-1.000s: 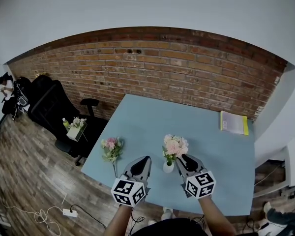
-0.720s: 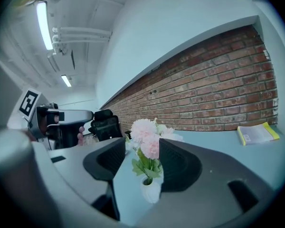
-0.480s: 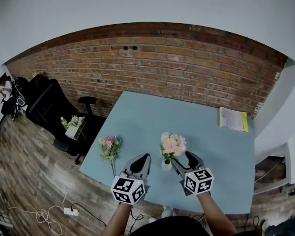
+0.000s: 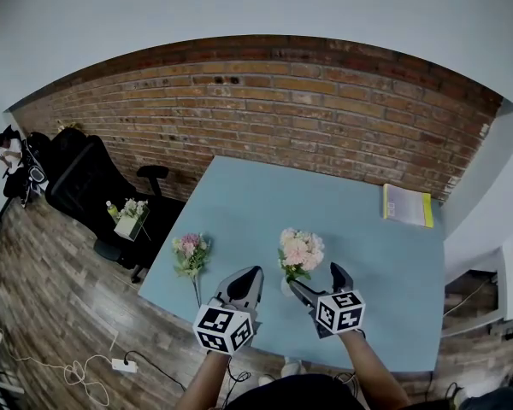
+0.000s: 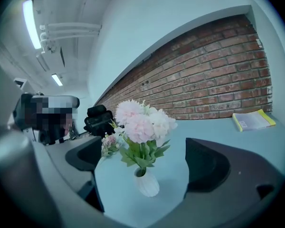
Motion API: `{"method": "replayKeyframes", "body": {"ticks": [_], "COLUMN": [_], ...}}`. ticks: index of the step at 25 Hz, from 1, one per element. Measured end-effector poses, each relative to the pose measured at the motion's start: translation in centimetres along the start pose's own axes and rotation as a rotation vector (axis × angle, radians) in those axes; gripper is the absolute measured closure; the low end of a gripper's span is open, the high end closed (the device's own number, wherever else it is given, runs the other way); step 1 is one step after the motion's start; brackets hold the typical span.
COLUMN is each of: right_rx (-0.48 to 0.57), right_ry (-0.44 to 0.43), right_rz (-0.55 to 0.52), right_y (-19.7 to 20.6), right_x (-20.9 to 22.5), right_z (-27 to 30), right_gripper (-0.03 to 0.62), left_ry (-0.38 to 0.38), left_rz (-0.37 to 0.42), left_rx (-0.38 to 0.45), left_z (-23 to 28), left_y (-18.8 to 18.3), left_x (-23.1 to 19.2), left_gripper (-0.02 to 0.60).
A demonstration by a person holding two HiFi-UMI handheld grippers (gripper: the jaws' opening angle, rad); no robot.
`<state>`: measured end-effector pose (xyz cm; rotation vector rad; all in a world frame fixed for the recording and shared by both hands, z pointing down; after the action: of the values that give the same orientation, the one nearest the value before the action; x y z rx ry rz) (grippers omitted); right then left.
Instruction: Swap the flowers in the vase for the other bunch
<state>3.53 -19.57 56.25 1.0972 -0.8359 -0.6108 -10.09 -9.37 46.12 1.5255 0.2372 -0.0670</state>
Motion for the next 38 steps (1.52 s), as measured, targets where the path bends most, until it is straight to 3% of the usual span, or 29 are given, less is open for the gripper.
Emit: {"method": "replayKeyframes", "body": {"ticks": [11, 27, 38], "right_rx": [-0.02, -0.114, -0.138], "right_ry": [-0.011, -0.062, -0.07], "right_rz": [0.06, 0.054, 0.116], "right_y": [1.1, 2.8, 3.0], "right_x": [0.5, 0.6, 1.2], "right_z": [1.2, 4.7, 7.2], "right_gripper": [0.057, 0.057, 0.059], "left_ry": [-0.012, -0.066, -0.096], "left_rz": [-0.062, -0.028, -0.029], "left_rx": [0.027, 0.006, 0.0], "left_z": [0.2, 0.6, 1.1], "left_y": [-0.5, -0.3, -0.5], "left_x": [-0.5, -2.5, -4.2], "left_gripper": [0.581, 0.581, 0.581]}}
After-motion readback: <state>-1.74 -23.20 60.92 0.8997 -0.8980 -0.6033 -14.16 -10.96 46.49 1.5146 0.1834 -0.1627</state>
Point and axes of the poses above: the fingertips, and each gripper's own axes: z forward along the fingers, x to its right, y out of its underside, the point moved 4 cm from there along -z, backward along the fingers, and after that the axes turned 7 degrees about x, right-handed, at the moved point
